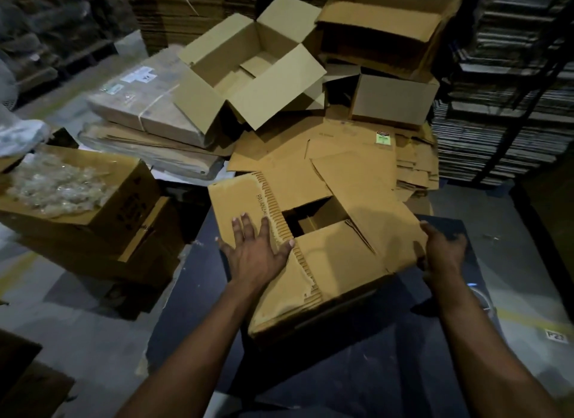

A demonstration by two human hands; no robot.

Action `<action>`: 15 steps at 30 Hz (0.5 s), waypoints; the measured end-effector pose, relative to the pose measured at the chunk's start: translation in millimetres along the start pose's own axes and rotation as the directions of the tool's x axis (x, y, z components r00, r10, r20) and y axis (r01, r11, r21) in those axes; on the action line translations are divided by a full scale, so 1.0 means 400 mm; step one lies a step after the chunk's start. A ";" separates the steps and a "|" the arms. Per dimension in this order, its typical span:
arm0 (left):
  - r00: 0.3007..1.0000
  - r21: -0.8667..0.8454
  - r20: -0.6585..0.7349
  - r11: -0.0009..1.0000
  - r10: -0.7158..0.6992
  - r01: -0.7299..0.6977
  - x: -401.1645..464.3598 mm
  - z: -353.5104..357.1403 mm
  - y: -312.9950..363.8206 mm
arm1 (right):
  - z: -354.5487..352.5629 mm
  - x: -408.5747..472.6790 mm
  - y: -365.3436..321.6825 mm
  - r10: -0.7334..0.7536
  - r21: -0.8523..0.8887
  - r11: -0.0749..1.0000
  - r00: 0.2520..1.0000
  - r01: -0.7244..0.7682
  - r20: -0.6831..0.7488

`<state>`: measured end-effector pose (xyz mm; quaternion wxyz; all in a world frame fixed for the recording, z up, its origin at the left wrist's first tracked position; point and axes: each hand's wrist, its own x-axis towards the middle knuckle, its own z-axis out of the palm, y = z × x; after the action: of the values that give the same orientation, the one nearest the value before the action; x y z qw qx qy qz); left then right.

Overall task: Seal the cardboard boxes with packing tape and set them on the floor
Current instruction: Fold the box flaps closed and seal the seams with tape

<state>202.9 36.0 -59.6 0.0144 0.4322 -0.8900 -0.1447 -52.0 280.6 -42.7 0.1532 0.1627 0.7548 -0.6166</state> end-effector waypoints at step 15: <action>0.997 -0.203 -0.074 0.979 0.003 -0.018 0.029 -0.017 -0.005 | 0.171 -0.266 0.123 -0.316 -0.383 0.036 0.374 0.923 0.872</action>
<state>198.1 24.2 -54.7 0.0920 0.4289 -0.8715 -0.2192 67.4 216.5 -53.1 0.1168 -0.5124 0.8390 -0.1413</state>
